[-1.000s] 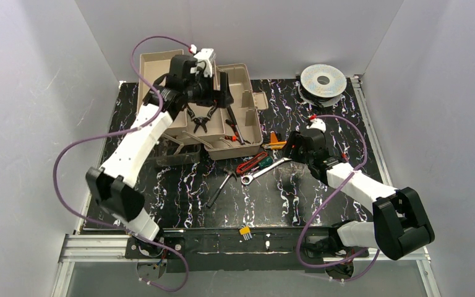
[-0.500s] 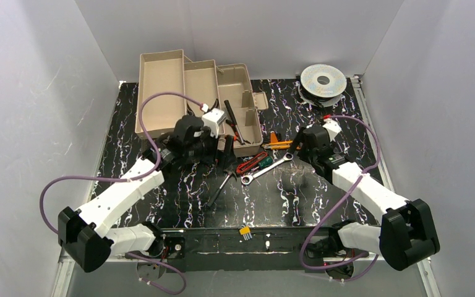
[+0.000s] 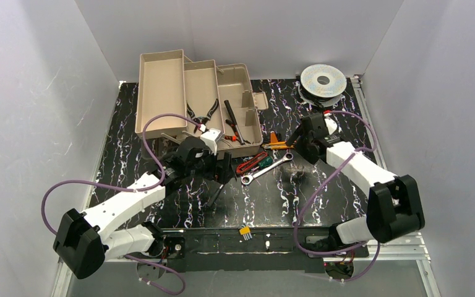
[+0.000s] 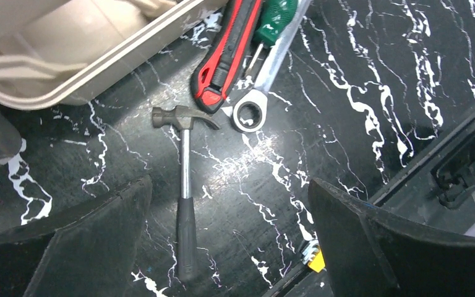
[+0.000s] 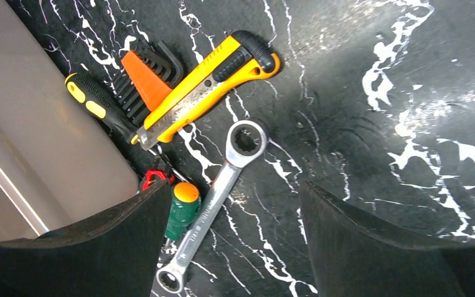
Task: Pack the tool kit
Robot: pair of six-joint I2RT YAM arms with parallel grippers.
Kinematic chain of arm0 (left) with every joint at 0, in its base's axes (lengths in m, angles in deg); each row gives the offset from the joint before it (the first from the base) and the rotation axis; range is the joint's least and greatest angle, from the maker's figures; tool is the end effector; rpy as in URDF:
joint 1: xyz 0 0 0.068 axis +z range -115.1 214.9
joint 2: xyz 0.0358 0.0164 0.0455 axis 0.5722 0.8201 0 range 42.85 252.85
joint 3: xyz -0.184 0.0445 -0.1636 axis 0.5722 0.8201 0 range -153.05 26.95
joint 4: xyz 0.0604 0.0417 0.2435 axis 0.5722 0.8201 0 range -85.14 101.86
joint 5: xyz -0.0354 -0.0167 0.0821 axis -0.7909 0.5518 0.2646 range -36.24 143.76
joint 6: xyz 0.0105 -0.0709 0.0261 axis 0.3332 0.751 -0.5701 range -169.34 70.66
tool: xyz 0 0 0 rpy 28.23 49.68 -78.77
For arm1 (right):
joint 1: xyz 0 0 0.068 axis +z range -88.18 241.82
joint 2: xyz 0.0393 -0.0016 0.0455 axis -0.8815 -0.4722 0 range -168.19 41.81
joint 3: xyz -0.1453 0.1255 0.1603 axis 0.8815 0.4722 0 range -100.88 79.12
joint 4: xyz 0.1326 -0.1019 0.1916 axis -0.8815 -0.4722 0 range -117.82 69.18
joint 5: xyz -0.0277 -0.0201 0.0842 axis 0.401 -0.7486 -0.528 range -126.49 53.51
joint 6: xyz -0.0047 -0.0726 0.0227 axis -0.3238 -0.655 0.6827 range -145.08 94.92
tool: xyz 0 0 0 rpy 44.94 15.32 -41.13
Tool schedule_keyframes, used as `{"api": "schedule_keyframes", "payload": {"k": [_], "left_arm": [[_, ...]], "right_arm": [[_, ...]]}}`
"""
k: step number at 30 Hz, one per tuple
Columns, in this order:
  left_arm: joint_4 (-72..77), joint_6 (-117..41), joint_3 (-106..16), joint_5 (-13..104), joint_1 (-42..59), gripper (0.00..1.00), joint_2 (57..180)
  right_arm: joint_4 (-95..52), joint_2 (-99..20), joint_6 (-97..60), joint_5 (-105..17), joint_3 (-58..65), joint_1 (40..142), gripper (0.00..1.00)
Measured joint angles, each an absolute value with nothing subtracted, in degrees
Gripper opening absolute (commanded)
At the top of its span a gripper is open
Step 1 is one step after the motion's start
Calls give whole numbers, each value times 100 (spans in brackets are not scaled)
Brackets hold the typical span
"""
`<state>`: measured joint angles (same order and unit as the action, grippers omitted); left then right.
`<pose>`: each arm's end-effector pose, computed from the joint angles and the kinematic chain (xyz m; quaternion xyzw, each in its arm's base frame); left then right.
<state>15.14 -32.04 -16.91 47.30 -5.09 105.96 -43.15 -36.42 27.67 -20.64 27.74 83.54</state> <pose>0.2062 -0.1826 0.2383 0.1976 0.8402 -0.2837 0.4178 0.2841 0.0941 0.1923 0.2947 0.8816 0.1061 0.3532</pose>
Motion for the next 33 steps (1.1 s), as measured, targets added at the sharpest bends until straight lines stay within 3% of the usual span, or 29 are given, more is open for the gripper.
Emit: {"api": "schedule_keyframes", "payload": {"k": [7, 17, 33], "left_arm": [[1007, -2732, -884, 5071, -519, 98, 10360], [766, -2467, -307, 5277, -535, 98, 9672], [968, -2373, 104, 5779, -535, 98, 8489]], "right_arm": [[-4789, -4615, 3504, -2256, 1937, 8330, 74], [-5379, -6044, 4361, -2243, 523, 7880, 73], [-5609, -6715, 5178, -2346, 436, 7764, 71]]}}
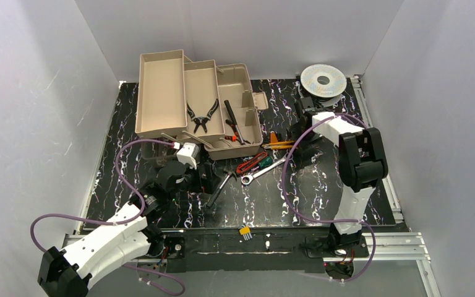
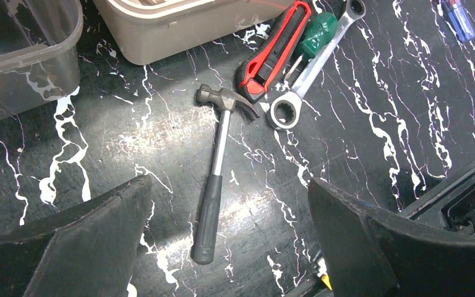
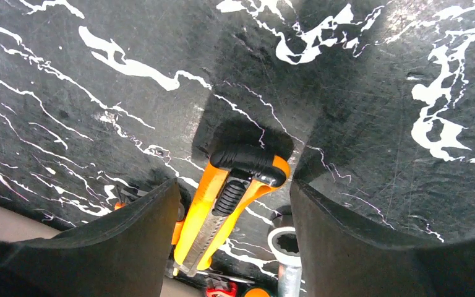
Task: Pack the tool kit
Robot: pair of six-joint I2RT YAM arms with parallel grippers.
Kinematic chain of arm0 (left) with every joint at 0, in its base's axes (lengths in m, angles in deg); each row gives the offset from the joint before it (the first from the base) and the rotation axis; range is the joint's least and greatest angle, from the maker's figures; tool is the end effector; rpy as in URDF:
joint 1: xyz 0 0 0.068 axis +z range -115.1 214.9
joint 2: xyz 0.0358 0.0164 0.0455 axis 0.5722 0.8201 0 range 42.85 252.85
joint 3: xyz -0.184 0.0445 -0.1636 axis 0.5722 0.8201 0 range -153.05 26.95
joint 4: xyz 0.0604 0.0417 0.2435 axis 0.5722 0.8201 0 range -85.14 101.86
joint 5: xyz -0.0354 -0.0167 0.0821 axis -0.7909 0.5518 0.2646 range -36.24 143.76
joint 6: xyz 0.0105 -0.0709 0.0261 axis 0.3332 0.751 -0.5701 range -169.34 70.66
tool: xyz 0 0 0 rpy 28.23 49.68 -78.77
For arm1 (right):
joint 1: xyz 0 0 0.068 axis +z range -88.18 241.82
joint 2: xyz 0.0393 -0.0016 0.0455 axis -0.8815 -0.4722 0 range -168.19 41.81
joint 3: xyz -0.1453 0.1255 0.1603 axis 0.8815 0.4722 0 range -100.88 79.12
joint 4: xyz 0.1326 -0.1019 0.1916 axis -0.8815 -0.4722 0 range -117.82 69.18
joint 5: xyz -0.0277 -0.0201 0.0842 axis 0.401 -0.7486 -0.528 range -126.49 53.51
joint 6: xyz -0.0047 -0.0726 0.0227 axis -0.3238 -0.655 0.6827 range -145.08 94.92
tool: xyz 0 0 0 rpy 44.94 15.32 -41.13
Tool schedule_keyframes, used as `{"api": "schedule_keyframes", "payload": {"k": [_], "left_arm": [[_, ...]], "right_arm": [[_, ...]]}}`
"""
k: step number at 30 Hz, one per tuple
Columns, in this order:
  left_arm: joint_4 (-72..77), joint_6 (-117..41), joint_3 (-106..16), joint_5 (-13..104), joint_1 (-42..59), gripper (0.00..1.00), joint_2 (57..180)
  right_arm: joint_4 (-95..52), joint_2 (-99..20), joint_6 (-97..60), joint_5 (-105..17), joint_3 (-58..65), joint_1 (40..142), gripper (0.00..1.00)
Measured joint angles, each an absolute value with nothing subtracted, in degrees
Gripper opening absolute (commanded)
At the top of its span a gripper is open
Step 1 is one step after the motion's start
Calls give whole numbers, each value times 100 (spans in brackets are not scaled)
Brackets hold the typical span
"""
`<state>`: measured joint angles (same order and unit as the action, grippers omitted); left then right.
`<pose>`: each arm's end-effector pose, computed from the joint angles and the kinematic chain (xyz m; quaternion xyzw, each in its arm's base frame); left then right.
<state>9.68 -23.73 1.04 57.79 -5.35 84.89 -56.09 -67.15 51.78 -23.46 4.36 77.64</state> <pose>0.1672 -0.1357 0.2167 0.0852 0.8192 -0.2836 0.4911 0.3659 0.0884 0.1290 0.5139 0.8319 0.0510 0.2030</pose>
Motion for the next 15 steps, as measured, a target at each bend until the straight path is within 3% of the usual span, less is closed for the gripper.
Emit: {"api": "schedule_keyframes", "payload": {"k": [6, 9, 15], "left_arm": [[1048, -2360, 154, 5838, -535, 98, 8334], [1079, -2354, 202, 5895, -535, 98, 8247], [1121, -2354, 215, 5932, -535, 98, 8238]], "right_arm": [[-5867, -6960, 5394, -2405, 88, 7558, 65], [-6234, -7249, 5432, -2398, -345, 7504, 40], [-6422, -7343, 5541, -2350, -491, 7490, 32]]}}
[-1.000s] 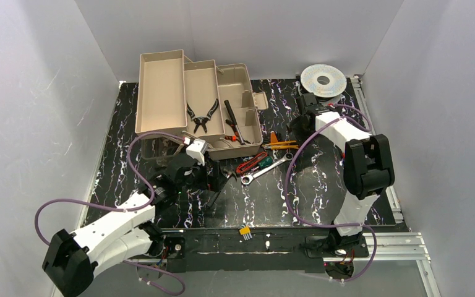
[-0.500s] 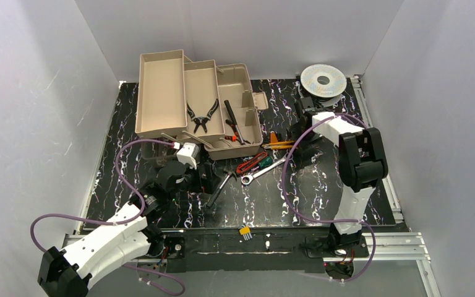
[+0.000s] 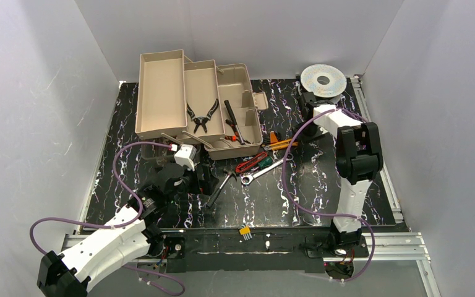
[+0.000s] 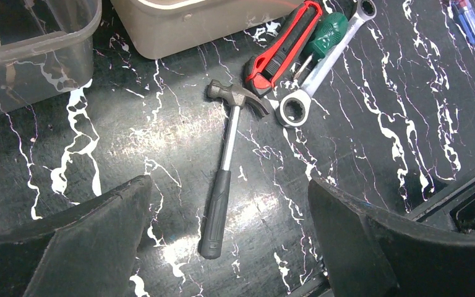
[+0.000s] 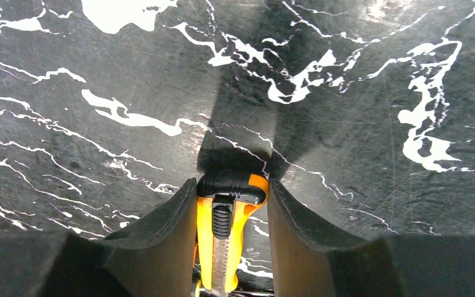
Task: Pack the tool kit
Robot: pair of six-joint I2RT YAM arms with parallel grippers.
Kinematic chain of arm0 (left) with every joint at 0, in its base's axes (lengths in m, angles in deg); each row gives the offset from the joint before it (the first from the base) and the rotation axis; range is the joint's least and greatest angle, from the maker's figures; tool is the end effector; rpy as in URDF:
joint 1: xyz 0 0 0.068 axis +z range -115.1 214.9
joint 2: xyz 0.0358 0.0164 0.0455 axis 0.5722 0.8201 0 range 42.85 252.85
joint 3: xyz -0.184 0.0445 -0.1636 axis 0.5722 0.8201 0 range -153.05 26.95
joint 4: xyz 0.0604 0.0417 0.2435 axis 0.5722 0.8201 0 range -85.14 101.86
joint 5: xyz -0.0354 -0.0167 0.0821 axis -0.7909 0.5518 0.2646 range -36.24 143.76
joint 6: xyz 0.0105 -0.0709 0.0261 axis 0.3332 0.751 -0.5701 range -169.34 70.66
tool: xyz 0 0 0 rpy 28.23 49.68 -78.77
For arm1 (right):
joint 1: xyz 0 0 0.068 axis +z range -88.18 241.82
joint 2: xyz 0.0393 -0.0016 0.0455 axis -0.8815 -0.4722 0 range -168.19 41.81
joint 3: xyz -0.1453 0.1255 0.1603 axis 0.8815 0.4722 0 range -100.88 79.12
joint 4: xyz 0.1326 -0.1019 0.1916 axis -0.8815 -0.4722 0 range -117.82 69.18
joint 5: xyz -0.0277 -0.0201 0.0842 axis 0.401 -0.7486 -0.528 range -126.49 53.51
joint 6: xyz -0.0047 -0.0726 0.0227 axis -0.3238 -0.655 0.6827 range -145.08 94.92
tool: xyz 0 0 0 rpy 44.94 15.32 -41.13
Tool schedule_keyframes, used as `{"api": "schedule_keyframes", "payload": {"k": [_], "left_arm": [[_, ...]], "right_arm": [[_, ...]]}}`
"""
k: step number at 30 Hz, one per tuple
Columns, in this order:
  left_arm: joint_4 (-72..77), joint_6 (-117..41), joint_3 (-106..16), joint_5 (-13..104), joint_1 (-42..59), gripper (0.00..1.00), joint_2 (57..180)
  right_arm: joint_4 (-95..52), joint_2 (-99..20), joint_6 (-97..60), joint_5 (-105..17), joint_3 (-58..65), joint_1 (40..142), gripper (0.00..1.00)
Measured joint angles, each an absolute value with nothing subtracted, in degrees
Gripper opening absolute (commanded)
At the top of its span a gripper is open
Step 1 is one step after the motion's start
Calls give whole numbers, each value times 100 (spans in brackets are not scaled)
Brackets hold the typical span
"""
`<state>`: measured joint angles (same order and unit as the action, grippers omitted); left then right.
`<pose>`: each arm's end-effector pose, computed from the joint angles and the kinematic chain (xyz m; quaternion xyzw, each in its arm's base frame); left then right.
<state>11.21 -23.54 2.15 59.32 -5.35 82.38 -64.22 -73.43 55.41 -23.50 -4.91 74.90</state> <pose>0.1630 -0.1299 0.2145 0.0764 0.8205 -0.2744 0.4956 0.3861 0.0747 0.1274 0.5590 0.8107 0.0202 0.1728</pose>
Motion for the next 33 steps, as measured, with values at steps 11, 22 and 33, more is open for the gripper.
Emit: {"api": "schedule_keyframes", "payload": {"k": [11, 22, 33], "left_arm": [[1136, -2358, 217, 5937, -535, 98, 8238], [1134, -2360, 217, 5989, -535, 98, 8253], [1127, -2349, 217, 6026, -535, 98, 8380]], "right_arm": [[-6619, -6171, 5495, -1382, 320, 7451, 28], [-4842, -4580, 3860, -1556, 1273, 7425, 28], [-5432, -5494, 3770, -1860, 245, 7403, 83]]}}
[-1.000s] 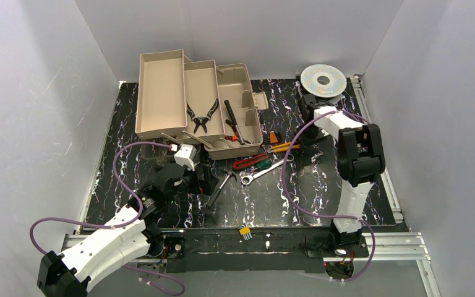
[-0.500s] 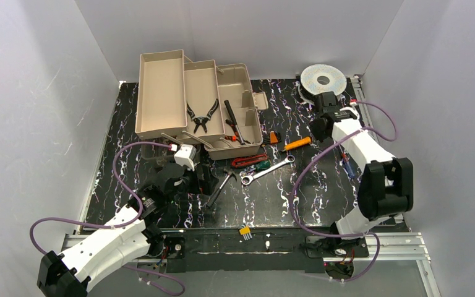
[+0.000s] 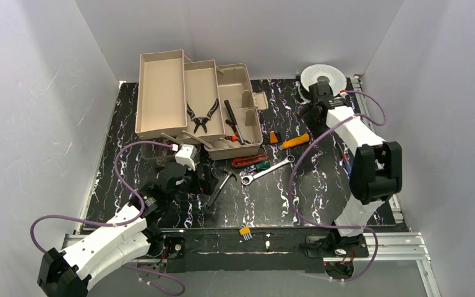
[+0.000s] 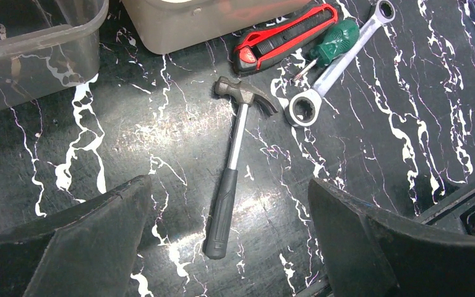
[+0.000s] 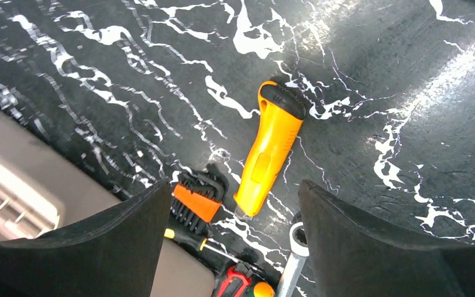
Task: Pack the tool kit
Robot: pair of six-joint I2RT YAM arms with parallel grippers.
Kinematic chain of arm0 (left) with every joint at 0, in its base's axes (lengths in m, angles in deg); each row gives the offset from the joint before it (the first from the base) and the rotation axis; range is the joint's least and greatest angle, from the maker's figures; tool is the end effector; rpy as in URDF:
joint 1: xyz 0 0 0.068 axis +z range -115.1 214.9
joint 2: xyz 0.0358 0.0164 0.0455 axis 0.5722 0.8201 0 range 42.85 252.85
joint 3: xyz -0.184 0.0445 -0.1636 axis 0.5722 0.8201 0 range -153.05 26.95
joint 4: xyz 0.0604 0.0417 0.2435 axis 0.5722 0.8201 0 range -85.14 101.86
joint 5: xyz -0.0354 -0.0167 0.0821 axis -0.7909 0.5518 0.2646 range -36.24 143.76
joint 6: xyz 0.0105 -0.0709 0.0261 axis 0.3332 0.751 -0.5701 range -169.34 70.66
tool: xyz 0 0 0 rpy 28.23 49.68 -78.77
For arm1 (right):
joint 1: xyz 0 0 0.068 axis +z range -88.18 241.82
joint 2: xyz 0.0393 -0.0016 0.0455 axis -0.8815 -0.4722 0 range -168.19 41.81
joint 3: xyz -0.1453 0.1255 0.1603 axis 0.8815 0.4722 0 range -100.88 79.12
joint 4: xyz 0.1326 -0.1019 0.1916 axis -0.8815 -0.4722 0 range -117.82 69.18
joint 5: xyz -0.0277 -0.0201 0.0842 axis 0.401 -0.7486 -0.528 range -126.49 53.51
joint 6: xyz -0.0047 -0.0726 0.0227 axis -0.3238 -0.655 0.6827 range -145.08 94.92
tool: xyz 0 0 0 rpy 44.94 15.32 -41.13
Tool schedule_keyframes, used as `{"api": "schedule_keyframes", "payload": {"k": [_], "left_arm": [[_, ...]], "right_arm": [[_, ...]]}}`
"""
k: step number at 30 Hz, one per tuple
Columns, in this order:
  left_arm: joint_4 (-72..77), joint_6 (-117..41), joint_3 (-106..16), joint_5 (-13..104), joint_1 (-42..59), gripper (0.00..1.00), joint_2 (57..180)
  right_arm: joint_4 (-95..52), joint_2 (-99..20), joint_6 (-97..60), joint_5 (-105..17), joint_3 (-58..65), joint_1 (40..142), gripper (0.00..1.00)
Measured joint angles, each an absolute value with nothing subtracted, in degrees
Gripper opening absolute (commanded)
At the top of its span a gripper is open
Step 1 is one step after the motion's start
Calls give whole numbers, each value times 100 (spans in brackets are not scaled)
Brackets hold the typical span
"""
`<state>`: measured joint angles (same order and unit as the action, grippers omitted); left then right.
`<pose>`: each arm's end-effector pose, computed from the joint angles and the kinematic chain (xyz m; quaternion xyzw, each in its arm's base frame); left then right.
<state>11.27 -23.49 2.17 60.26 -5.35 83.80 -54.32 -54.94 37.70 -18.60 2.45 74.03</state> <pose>0.1654 -0.1306 0.2096 0.0729 0.8279 -0.2626 0.4901 0.3680 0.0592 0.2182 0.4447 0.8277 0.0707 0.3348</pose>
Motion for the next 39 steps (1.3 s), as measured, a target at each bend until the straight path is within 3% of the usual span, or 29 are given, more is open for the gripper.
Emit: {"api": "schedule_keyframes", "payload": {"k": [5, 19, 21, 22, 24, 25, 33, 39], "left_arm": [[1121, -2330, 217, 6031, -535, 98, 8391], [1140, -2292, 316, 6125, -537, 98, 8205], [1158, -2292, 318, 6162, -537, 98, 8172], [1162, -2292, 324, 6179, -537, 98, 8148], [1173, -2295, 357, 6214, -535, 98, 8061], [1180, -2295, 375, 6225, -537, 98, 8024], [1492, -2325, 388, 6512, -537, 98, 7713], [1905, -2251, 386, 6984, -537, 98, 6723]], "right_arm": [[-6105, -6348, 4101, -1854, -362, 7403, 82], [-6682, -7358, 4398, -1771, -710, 7399, 72], [-6802, -7598, 4404, -1694, -985, 7399, 63], [-6842, -7686, 4400, -1670, -1077, 7399, 47], [-6894, -7754, 4378, -1633, -1123, 7399, 5], [-6916, -7749, 4422, -1609, -1118, 7399, 1], [-6861, -6897, 4459, -1288, -297, 7394, 1], [-5709, -5679, 3325, -1583, 355, 7388, 1]]}}
